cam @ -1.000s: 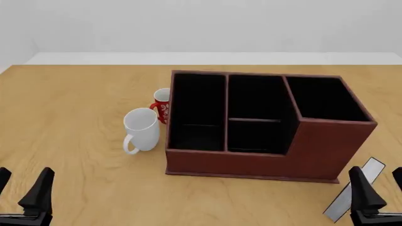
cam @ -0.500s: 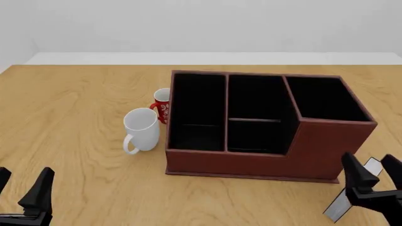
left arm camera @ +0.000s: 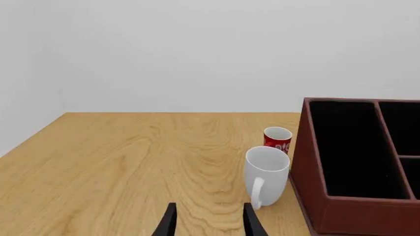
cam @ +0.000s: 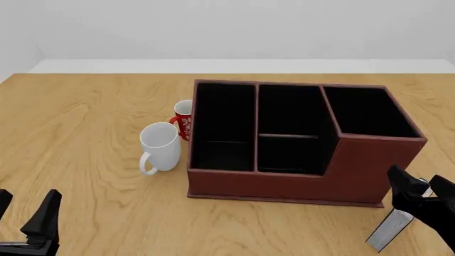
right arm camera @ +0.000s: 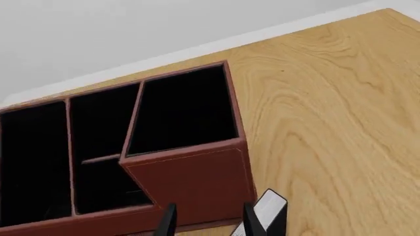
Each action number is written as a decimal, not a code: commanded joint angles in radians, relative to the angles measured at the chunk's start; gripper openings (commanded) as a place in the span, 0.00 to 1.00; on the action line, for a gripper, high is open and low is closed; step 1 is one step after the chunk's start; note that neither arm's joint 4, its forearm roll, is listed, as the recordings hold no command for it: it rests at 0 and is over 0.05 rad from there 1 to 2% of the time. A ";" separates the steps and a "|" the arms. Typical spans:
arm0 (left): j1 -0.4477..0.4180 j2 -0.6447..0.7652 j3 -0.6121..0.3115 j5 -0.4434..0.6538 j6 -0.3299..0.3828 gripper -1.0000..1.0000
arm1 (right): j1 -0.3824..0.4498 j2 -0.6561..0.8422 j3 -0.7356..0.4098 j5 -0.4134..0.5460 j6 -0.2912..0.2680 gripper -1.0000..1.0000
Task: Pick up the book and place it in the right compartment of the caddy.
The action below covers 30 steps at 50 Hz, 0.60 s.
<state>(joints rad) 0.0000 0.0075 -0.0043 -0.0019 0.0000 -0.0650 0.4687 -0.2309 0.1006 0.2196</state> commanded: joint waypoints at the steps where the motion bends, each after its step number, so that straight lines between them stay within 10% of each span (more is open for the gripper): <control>1: 0.000 0.000 0.000 0.000 0.000 1.00 | -0.007 0.035 -0.055 0.093 0.028 1.00; 30: 0.000 0.000 0.000 0.000 0.000 1.00 | -0.005 0.035 -0.160 0.317 0.143 1.00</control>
<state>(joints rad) 0.0000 0.0075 -0.0043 -0.0019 0.0000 -0.0663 0.5270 -0.3717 0.3357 0.3179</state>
